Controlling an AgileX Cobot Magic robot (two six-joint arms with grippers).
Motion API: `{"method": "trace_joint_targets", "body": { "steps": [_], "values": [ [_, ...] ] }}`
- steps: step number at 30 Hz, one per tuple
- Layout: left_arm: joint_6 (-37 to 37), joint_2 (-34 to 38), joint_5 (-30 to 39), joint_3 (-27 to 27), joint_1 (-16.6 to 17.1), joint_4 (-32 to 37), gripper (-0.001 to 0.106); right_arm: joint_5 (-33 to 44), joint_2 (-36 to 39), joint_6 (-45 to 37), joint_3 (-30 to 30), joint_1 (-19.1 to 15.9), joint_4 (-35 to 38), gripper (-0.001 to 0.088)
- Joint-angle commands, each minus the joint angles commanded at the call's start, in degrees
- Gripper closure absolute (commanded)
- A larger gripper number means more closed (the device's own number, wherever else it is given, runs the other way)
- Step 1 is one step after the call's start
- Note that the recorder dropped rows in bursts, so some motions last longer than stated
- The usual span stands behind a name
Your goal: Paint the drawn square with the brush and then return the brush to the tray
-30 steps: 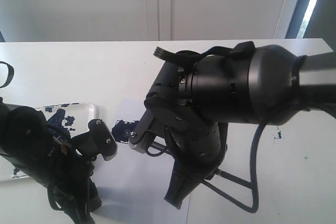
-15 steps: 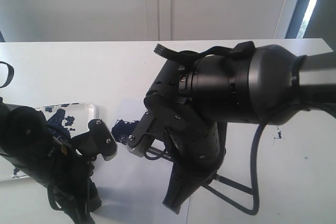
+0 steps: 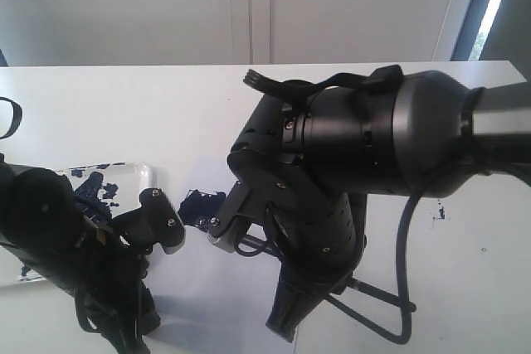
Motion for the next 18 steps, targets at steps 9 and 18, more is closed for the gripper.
{"method": "trace_joint_targets", "body": {
  "steps": [9, 18],
  "values": [
    [-0.1, 0.0, 0.0, 0.0, 0.0, 0.0, 0.057, 2.0, 0.0, 0.0, 0.0, 0.0, -0.6, 0.0868],
    [-0.2, 0.0, 0.0, 0.0, 0.0, 0.0, 0.057, 2.1, 0.0, 0.0, 0.0, 0.0, -0.8, 0.0868]
  ]
}}
